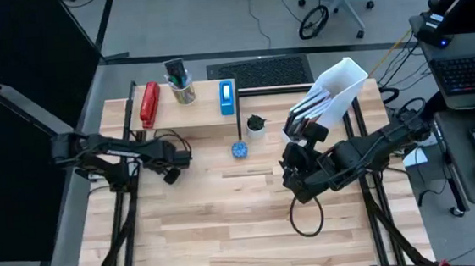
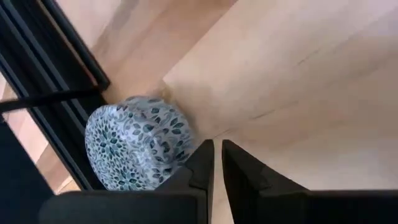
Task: Stock shelves
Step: Put the white scented candle to the bottom left of the shelf, then adjust the blue scented candle
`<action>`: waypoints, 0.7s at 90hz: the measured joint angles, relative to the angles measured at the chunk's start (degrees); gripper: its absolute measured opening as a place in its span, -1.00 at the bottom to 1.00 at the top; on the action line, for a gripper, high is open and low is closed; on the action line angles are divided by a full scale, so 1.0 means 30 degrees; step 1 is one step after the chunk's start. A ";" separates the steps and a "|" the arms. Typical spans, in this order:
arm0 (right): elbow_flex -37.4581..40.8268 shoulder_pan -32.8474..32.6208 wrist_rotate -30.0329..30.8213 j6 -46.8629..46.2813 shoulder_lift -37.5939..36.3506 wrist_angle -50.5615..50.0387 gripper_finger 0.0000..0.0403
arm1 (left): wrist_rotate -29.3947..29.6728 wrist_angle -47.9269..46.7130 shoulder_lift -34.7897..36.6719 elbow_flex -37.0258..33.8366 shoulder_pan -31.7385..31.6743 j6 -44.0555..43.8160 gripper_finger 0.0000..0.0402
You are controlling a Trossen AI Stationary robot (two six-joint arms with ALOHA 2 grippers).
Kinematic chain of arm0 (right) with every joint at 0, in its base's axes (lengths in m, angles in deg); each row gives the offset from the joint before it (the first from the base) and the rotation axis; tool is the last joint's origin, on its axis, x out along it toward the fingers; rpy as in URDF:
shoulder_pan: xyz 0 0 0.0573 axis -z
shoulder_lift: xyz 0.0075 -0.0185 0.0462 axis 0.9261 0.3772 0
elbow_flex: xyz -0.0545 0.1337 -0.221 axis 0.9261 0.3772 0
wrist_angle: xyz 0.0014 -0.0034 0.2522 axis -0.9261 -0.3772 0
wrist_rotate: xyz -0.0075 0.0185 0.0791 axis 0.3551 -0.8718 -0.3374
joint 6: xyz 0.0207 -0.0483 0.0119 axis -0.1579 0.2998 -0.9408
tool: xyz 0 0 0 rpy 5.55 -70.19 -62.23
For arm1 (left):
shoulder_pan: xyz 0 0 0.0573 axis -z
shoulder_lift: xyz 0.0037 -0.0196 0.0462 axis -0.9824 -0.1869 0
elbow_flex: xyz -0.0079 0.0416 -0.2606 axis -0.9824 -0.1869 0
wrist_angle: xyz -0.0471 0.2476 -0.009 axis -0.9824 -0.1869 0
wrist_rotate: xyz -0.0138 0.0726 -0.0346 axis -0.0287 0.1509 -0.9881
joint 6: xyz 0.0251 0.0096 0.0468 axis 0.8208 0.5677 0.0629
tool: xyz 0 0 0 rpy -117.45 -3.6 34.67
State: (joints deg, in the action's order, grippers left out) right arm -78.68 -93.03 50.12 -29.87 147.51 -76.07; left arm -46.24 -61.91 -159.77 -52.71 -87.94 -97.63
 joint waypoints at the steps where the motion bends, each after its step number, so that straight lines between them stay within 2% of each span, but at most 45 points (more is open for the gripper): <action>1: -0.0002 0.0000 -0.0005 0.0000 0.0000 0.0000 0.91 | 0.0021 0.0000 0.0064 0.0067 0.0016 0.0000 -0.91; 14: -0.0001 0.0027 0.0000 0.0000 0.0000 0.0000 0.91 | 0.0672 -0.0005 0.1205 0.1199 0.0325 0.0297 -0.91; 47: 0.0000 0.0242 -0.0068 0.0417 0.0000 0.0870 0.91 | 0.1687 0.0114 0.3923 0.5681 0.0661 0.3826 -0.91; 53: -0.0006 0.0255 -0.0078 0.0437 0.0000 0.1026 0.91 | 0.1109 0.0488 0.4195 0.6437 0.0654 0.5209 -0.91; 63: 0.0000 0.0305 -0.0084 0.0442 0.0000 0.1253 0.91 | -0.1230 0.2470 0.4303 0.7130 0.0670 0.7115 -0.91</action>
State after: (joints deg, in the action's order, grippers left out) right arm -78.68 -92.11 49.87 -28.55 147.51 -72.31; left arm -49.93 -54.50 -146.86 -31.32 -85.93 -76.28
